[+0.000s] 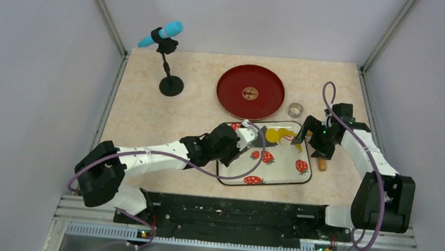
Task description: Roll out the dumpling wrappers from the dough
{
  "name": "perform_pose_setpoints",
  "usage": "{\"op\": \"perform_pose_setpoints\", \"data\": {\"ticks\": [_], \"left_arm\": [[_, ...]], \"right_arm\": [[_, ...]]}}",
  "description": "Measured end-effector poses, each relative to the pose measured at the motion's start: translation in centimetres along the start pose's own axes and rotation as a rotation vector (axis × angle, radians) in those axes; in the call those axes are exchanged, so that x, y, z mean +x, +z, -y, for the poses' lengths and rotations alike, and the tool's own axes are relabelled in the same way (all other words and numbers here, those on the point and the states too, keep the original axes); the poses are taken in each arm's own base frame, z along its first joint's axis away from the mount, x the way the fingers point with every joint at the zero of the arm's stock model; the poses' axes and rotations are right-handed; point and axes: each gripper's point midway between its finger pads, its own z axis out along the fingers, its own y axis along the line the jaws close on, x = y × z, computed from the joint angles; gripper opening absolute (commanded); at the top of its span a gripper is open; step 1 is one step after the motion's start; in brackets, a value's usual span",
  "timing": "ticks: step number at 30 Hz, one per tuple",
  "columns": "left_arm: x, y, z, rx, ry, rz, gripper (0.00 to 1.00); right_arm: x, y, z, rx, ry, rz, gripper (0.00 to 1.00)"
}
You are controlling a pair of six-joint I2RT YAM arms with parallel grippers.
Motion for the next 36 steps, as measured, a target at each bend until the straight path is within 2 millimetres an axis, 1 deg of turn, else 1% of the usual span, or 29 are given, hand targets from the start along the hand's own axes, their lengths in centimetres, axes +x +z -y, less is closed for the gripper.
{"op": "perform_pose_setpoints", "data": {"ticks": [4, 7, 12, 15, 18, 20, 21, 24, 25, 27, 29, 32, 34, 36], "left_arm": [[-0.4, -0.7, -1.1, -0.04, -0.027, 0.038, 0.0], [-0.6, -1.2, -2.1, -0.064, -0.068, 0.061, 0.0], [-0.3, -2.2, -5.4, -0.119, -0.17, 0.096, 0.0], [0.1, -2.9, -7.7, -0.16, -0.236, 0.12, 0.0], [0.3, -3.7, -9.7, -0.19, -0.291, 0.141, 0.0], [0.2, -4.2, -10.9, -0.205, -0.32, 0.155, 0.0], [0.2, -4.5, -11.4, -0.212, -0.332, 0.161, 0.0], [0.1, -5.4, -12.9, -0.229, -0.368, 0.187, 0.0], [0.0, -5.7, -13.2, -0.234, -0.376, 0.197, 0.0], [-0.3, -6.4, -13.9, -0.244, -0.387, 0.218, 0.0], [-0.5, -7.0, -14.2, -0.249, -0.391, 0.237, 0.0], [-0.8, -7.5, -13.9, -0.233, -0.386, 0.256, 0.0], [-0.8, -7.7, -13.6, -0.225, -0.384, 0.263, 0.0], [-0.7, -7.9, -13.4, -0.219, -0.383, 0.267, 0.0]], "right_arm": [[-0.9, -0.6, -0.7, -0.013, -0.006, 0.018, 0.98], [-2.2, -1.3, -1.9, -0.048, -0.014, 0.037, 0.96], [-4.8, -1.5, -4.4, -0.097, -0.034, 0.054, 0.95], [-5.4, -0.7, -6.2, -0.125, -0.06, 0.037, 0.94], [-5.6, 0.7, -8.5, -0.153, -0.093, -0.001, 0.9], [-6.0, 1.8, -10.1, -0.171, -0.114, -0.026, 0.85], [-6.2, 2.3, -10.9, -0.179, -0.12, -0.034, 0.8], [-7.7, 3.9, -13.8, -0.213, -0.145, -0.05, 0.71], [-8.7, 4.9, -15.3, -0.23, -0.151, -0.05, 0.68], [-9.0, 5.8, -16.7, -0.245, -0.165, -0.06, 0.62], [-9.9, 7.3, -18.9, -0.27, -0.181, -0.066, 0.52], [-10.9, 9.5, -21.6, -0.299, -0.197, -0.078, 0.38], [-11.3, 11.1, -22.7, -0.306, -0.201, -0.092, 0.32], [-11.2, 12.7, -22.9, -0.298, -0.198, -0.119, 0.28]]}}
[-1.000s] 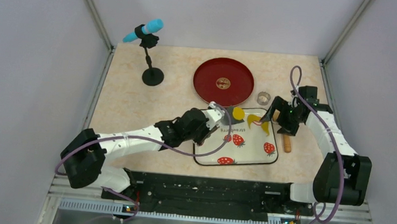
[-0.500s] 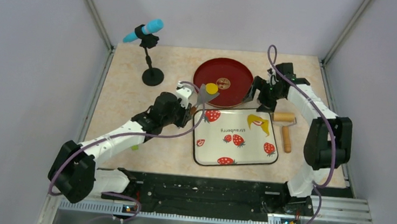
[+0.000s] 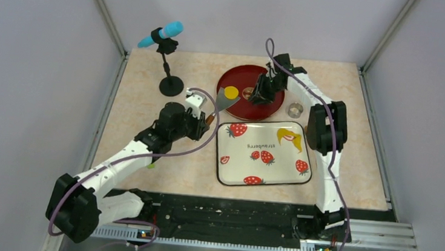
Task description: Roll out the dumpling wrappers from the dough
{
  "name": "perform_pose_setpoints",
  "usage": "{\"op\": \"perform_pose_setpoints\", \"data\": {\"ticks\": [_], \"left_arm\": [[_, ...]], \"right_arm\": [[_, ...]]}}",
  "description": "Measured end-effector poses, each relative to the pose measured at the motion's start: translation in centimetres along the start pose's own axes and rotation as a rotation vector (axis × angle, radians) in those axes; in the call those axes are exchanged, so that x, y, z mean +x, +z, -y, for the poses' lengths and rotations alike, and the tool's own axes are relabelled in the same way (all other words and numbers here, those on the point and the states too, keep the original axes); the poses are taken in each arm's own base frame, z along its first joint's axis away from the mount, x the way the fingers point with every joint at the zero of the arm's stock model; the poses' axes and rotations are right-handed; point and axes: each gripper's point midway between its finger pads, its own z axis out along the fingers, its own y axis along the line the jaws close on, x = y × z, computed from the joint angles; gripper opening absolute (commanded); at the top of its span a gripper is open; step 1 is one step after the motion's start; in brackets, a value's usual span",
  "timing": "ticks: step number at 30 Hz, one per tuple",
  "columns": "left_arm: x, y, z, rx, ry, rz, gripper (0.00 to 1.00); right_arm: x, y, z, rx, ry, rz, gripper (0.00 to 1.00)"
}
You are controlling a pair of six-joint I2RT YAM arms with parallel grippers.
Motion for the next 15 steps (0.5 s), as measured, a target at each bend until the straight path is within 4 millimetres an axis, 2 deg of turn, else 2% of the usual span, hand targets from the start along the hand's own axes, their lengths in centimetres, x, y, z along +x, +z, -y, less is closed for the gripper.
{"op": "perform_pose_setpoints", "data": {"ticks": [5, 10, 12, 15], "left_arm": [[0.4, -0.6, 0.1, 0.004, -0.003, 0.006, 0.0], [0.8, -0.9, 0.1, 0.005, -0.01, 0.005, 0.0], [1.0, -0.9, 0.1, 0.005, -0.014, 0.0, 0.0], [1.3, -0.9, 0.2, 0.008, -0.019, -0.005, 0.0]], "right_arm": [[2.3, 2.2, 2.3, 0.064, 0.045, -0.102, 0.23], [4.3, 2.4, 3.4, 0.102, 0.043, -0.165, 0.2], [5.7, 2.7, 3.9, 0.107, 0.048, -0.206, 0.2], [7.2, 2.3, 3.9, 0.103, 0.031, -0.231, 0.2]]}}
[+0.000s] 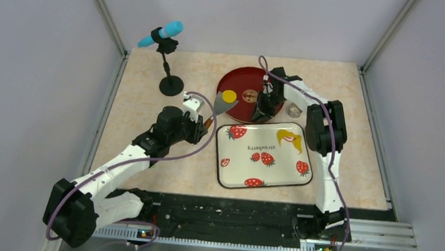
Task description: Roll out the dumpling wrappers from the dough
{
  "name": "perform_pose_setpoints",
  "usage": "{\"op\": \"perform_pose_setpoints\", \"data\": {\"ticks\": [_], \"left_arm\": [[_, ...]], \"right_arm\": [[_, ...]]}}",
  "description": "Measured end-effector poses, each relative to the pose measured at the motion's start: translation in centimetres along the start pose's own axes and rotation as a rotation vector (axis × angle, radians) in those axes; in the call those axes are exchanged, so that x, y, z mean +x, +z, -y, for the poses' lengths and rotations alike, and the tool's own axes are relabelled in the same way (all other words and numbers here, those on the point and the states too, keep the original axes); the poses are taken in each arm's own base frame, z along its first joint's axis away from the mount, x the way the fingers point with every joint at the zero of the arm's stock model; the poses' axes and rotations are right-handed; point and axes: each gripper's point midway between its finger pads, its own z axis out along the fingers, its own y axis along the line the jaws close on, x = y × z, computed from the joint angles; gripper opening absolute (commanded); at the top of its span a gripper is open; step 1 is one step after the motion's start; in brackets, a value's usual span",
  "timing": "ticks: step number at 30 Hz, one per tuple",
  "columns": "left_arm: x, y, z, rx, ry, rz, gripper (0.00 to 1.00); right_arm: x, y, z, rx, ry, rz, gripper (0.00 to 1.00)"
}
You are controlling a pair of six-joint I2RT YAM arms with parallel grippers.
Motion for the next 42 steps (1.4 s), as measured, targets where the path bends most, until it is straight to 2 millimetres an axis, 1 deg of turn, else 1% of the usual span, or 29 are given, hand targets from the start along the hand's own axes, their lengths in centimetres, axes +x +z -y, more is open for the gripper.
{"op": "perform_pose_setpoints", "data": {"ticks": [3, 6, 10, 13, 17, 21, 24, 30, 37, 42], "left_arm": [[0.3, 0.0, 0.0, 0.003, -0.005, -0.007, 0.0], [0.4, 0.0, 0.1, 0.007, -0.005, -0.008, 0.0], [0.4, 0.0, 0.2, 0.013, -0.005, -0.008, 0.0], [0.4, 0.0, 0.2, 0.014, -0.006, -0.008, 0.0], [0.3, 0.0, 0.4, 0.02, -0.013, -0.008, 0.0], [0.3, 0.0, 0.5, 0.025, -0.013, -0.008, 0.0], [0.5, 0.1, 0.6, 0.037, -0.006, -0.017, 0.0], [0.3, 1.5, 1.1, 0.074, 0.008, -0.074, 0.0], [-0.6, 4.2, 1.8, 0.121, 0.005, -0.13, 0.0], [-0.1, 6.5, 2.0, 0.14, -0.005, -0.187, 0.0]], "right_arm": [[1.5, -0.3, 0.3, 0.007, -0.016, -0.014, 0.2], [3.5, -0.6, 0.9, 0.018, -0.016, -0.045, 0.2], [5.7, -1.4, 1.2, 0.025, -0.019, -0.067, 0.2], [7.0, -2.6, 0.8, 0.017, -0.031, -0.065, 0.22], [8.4, -4.7, -0.3, 0.008, -0.055, -0.046, 0.25], [7.9, -7.0, -1.8, -0.007, -0.092, 0.016, 0.27], [6.9, -8.7, -3.0, -0.016, -0.122, 0.076, 0.28], [4.6, -12.0, -5.7, -0.045, -0.181, 0.201, 0.28], [3.3, -13.9, -7.9, -0.096, -0.215, 0.264, 0.27], [2.4, -14.6, -9.3, -0.135, -0.226, 0.289, 0.26]]}}
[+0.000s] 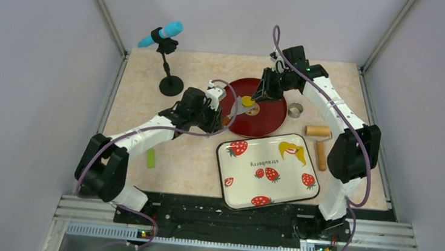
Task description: Roll out the dumpling wrappers from the dough
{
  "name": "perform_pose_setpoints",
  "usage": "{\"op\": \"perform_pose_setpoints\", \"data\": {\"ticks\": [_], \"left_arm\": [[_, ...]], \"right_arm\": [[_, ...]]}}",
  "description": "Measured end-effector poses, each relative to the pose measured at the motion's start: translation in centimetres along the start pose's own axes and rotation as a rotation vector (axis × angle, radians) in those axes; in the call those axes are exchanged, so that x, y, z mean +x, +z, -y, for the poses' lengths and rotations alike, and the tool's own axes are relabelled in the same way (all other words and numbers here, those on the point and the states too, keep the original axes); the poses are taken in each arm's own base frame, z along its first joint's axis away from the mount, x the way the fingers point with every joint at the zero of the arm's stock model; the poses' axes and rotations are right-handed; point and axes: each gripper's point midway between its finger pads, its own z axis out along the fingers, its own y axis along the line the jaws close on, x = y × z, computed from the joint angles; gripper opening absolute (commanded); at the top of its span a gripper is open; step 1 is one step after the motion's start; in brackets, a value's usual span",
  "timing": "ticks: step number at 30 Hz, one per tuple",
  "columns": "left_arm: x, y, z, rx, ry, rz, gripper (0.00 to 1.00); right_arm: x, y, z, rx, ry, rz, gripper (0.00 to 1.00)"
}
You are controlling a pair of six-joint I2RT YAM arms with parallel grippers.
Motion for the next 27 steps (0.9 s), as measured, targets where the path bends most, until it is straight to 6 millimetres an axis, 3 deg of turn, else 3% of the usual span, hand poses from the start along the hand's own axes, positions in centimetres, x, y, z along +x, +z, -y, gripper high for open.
{"op": "perform_pose_setpoints", "data": {"ticks": [7, 18, 27], "left_arm": [[0.3, 3.1, -0.3, 0.004, 0.003, -0.078, 0.0], [-0.3, 5.8, -0.9, -0.027, 0.054, -0.147, 0.0], [0.9, 7.5, -1.7, -0.047, 0.093, -0.239, 0.0]], "right_arm": [[-1.1, 2.8, 0.7, -0.005, 0.033, -0.021, 0.22], [0.0, 10.1, 5.7, 0.073, 0.121, -0.136, 0.19], [0.1, 12.2, 7.4, 0.112, 0.126, -0.147, 0.19]]}}
